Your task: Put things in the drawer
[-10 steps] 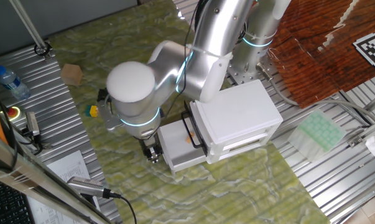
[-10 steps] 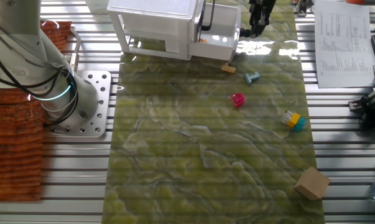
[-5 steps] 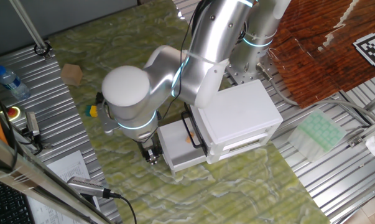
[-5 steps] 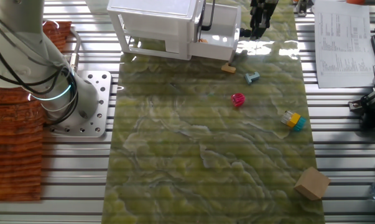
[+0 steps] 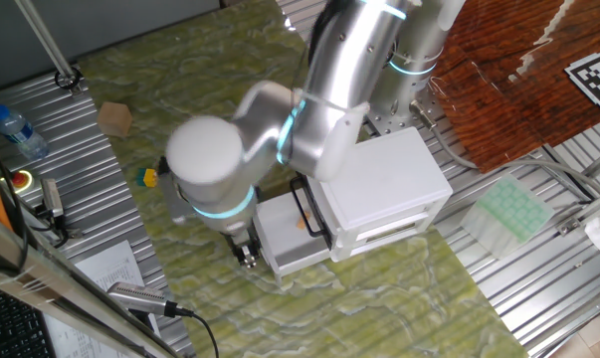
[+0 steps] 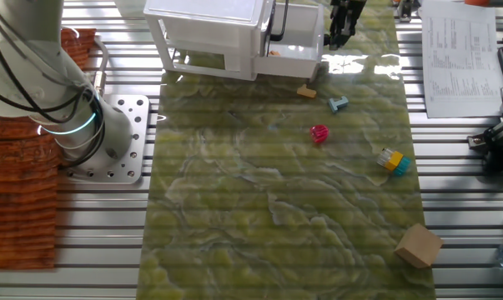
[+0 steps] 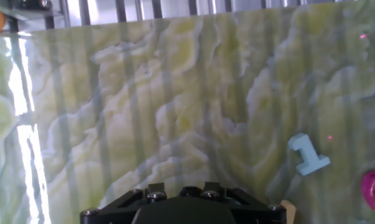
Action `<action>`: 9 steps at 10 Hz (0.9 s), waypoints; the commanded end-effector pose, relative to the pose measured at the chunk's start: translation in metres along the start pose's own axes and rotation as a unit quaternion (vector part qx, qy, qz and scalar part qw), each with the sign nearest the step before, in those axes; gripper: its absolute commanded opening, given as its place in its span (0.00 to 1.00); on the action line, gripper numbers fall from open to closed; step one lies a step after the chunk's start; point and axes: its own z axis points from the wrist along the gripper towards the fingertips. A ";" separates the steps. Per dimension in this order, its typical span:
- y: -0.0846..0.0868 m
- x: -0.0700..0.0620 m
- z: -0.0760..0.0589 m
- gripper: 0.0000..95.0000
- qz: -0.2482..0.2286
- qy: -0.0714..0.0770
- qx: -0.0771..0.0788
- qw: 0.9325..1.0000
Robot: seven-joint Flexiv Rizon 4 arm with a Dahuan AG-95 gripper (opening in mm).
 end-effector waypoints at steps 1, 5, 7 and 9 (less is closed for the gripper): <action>-0.001 0.001 0.002 0.20 -0.001 -0.001 -0.002 1.000; 0.000 0.001 -0.001 0.00 0.003 0.001 -0.005 1.000; 0.000 0.000 -0.007 0.00 0.004 0.010 -0.001 1.000; -0.003 -0.002 -0.011 0.00 0.004 0.016 0.000 1.000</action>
